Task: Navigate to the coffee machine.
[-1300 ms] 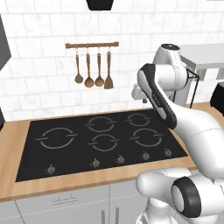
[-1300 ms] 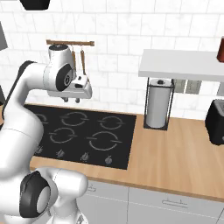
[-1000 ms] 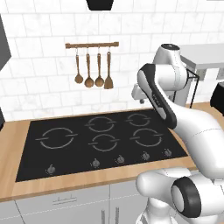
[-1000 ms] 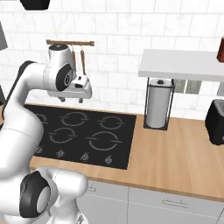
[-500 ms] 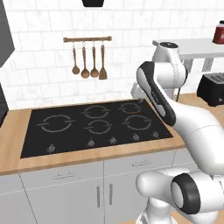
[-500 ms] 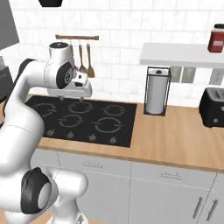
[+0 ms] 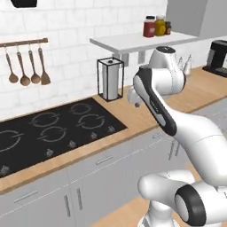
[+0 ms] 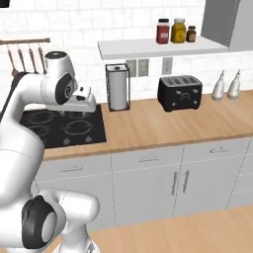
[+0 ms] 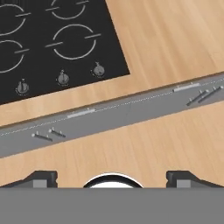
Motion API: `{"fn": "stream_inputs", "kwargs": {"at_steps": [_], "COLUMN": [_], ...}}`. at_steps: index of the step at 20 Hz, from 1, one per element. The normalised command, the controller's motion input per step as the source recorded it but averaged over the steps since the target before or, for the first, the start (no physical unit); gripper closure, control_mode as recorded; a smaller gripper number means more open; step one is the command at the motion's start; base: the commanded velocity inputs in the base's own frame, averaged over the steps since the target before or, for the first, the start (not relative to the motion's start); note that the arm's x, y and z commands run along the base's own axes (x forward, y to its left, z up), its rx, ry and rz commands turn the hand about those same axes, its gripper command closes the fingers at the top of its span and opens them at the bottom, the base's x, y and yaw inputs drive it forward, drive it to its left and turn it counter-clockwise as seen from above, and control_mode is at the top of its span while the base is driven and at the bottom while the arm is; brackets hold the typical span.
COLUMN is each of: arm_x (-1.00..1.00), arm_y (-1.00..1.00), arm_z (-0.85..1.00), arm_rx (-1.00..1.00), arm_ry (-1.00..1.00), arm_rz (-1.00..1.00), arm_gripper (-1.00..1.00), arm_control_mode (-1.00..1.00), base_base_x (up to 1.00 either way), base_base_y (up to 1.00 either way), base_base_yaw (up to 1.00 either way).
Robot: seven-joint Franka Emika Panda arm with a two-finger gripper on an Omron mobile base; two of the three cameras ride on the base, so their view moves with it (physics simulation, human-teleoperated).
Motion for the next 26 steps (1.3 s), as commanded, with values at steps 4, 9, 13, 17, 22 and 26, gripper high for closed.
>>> {"fn": "stream_inputs", "kwargs": {"at_steps": [4, 9, 13, 17, 22, 26], "arm_x": [0.00, 0.00, 0.00, 0.00, 0.00, 0.00], "arm_y": [0.00, 0.00, 0.00, 0.00, 0.00, 0.00], "arm_z": [0.00, 0.00, 0.00, 0.00, 0.00, 0.00], "arm_rx": [0.00, 0.00, 0.00, 0.00, 0.00, 0.00], "arm_ry": [0.00, 0.00, 0.00, 0.00, 0.00, 0.00], "arm_rz": [0.00, 0.00, 0.00, 0.00, 0.00, 0.00], "arm_gripper": [-1.00, -1.00, -1.00, -1.00, -1.00, -1.00], "arm_control_mode": [1.00, 1.00, 1.00, 1.00, 1.00, 1.00], "base_base_x": [0.00, 0.00, 0.00, 0.06, 0.41, 1.00], "base_base_y": [0.03, 0.00, 0.00, 0.00, 0.00, -0.20], "base_base_yaw": [-0.58, -0.58, -0.60, -0.61, -0.54, -0.20]}}
